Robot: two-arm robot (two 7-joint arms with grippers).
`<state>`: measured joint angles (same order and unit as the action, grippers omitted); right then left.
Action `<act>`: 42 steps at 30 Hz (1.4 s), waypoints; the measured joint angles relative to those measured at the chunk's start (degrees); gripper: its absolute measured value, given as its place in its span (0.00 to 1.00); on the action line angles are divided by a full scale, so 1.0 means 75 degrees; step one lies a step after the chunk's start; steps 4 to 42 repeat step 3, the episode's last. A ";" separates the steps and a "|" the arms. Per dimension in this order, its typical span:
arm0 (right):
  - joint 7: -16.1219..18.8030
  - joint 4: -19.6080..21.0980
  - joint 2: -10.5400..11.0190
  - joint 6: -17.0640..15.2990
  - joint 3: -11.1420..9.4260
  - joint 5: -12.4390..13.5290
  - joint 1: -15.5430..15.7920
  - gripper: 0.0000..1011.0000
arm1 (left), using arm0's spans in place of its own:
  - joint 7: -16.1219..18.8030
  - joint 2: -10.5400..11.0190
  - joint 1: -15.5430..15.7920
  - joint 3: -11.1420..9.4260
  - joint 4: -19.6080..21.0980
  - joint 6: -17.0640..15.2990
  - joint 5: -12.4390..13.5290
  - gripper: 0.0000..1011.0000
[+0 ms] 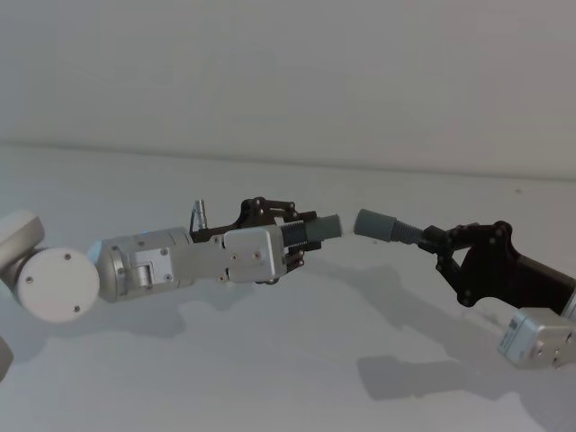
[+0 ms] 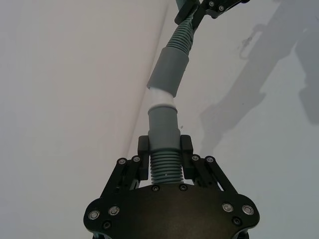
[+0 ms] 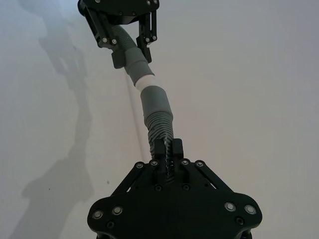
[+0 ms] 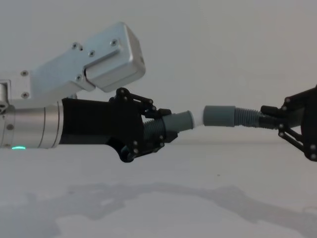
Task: Use both hands to pick up one end of the pipe from the table, align the ends, and insert them.
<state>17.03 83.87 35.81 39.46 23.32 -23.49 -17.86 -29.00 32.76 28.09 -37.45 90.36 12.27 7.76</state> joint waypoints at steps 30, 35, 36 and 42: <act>0.0000 0.0009 0.0002 -0.0003 -0.0003 0.0003 0.0006 0.07 | 0.0000 0.0000 0.0000 0.0000 0.0000 0.0001 0.0000 0.34; 0.0000 0.0009 0.0002 -0.0003 -0.0003 0.0003 0.0006 0.07 | 0.0000 0.0000 0.0000 0.0000 0.0000 0.0001 0.0000 0.34; 0.0000 0.0009 0.0002 -0.0003 -0.0003 0.0003 0.0006 0.07 | 0.0000 0.0000 0.0000 0.0000 0.0000 0.0001 0.0000 0.34; 0.0000 0.0009 0.0002 -0.0003 -0.0003 0.0003 0.0006 0.07 | 0.0000 0.0000 0.0000 0.0000 0.0000 0.0001 0.0000 0.34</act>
